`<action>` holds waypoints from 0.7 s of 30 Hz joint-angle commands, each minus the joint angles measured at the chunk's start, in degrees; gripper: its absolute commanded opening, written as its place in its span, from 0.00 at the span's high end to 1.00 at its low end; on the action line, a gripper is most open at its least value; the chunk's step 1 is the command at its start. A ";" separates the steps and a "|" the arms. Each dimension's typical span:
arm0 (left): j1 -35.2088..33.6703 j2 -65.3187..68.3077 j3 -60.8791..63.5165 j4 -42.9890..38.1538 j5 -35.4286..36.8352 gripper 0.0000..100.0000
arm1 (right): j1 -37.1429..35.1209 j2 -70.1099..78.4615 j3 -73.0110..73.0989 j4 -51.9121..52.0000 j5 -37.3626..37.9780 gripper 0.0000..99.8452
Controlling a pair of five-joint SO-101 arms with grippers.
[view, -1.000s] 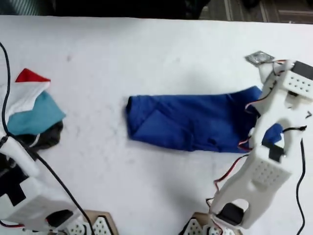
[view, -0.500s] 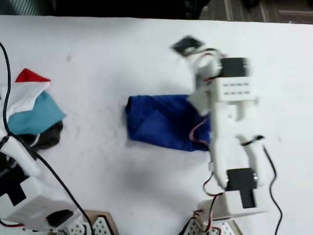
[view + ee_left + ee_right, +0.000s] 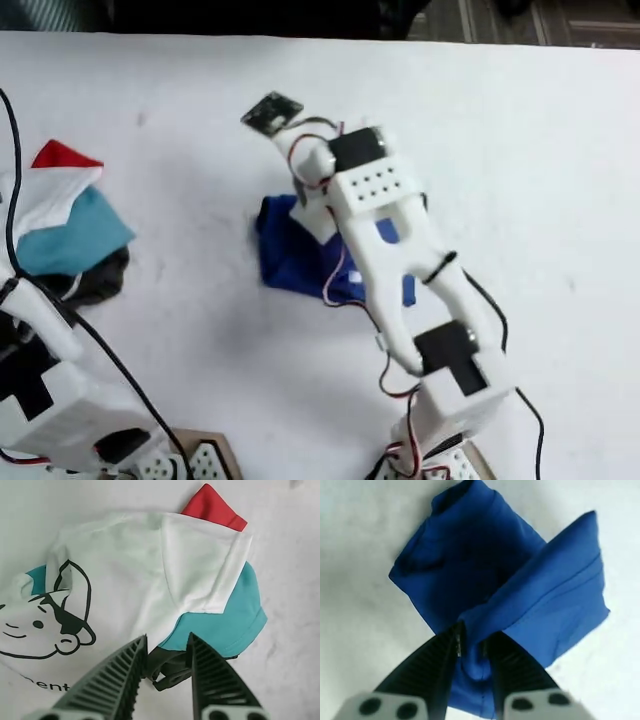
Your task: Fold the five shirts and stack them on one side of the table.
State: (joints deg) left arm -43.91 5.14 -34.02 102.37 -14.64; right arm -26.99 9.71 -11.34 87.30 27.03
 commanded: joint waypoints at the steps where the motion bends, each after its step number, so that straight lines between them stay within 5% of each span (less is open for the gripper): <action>1: 0.48 -2.95 -1.58 0.00 0.35 0.85 | -2.33 1.10 -0.62 -2.51 -0.26 0.96; 8: 0.57 -2.59 -1.58 0.00 0.35 0.85 | -8.22 3.21 -7.30 -1.36 -1.41 0.72; 14: 0.57 -2.59 -1.58 0.00 0.35 0.85 | -8.22 3.38 -17.76 8.66 4.48 0.82; 17: 0.57 -2.59 -1.58 0.00 0.35 0.85 | -3.12 3.38 -17.76 11.03 7.30 1.00; 21: 0.57 -2.51 -1.58 0.00 0.35 0.85 | 7.60 3.65 -13.54 10.33 7.91 0.99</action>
State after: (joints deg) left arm -43.91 5.14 -34.02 102.37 -14.64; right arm -26.46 13.41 -25.58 97.58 34.15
